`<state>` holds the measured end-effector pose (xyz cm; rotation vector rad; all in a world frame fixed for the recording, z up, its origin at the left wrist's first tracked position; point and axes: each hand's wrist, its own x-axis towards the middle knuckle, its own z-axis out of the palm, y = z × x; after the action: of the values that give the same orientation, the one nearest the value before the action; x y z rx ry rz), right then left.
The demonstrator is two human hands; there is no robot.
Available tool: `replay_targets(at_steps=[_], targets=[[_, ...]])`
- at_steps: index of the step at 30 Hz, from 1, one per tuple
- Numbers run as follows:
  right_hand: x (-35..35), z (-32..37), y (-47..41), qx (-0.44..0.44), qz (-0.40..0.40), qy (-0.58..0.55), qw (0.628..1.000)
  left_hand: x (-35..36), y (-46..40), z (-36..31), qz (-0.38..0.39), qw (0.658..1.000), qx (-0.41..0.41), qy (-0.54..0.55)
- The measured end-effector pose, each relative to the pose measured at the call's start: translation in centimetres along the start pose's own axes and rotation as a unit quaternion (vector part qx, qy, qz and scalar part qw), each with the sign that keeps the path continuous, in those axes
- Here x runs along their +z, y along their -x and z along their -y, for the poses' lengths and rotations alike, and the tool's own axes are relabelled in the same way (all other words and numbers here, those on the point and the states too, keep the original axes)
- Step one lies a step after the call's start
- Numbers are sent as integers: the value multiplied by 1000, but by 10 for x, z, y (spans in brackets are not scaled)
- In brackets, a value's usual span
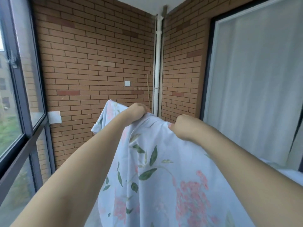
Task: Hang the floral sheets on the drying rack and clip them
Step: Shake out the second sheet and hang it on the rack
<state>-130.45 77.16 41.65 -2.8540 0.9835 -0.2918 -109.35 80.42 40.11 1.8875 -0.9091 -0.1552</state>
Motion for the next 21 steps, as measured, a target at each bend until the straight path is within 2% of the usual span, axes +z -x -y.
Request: replay_targets(at_steps=[4, 8, 12, 15, 17, 19, 21], targets=[[-6, 11, 9, 21, 15, 36, 999, 6, -5, 15, -48, 997, 52, -40], [-10, 23, 2, 16, 34, 29, 999, -13, -19, 20, -17, 995, 90, -45], [-6, 36, -34, 14, 8, 8, 1000, -44, -56, 32, -35, 989, 127, -63], [6, 42, -61, 33, -23, 41, 998, -44, -79, 50, 40, 982, 141, -122], [15, 46, -73, 44, -15, 45, 998, -45, -78, 59, 91, 973, 167, -129], [25, 52, -84, 64, 3, 31, 997, -51, -82, 72, 114, 960, 218, -135], [29, 51, -89, 81, -2, 12, 997, -56, -87, 82, 101, 941, 270, -174]])
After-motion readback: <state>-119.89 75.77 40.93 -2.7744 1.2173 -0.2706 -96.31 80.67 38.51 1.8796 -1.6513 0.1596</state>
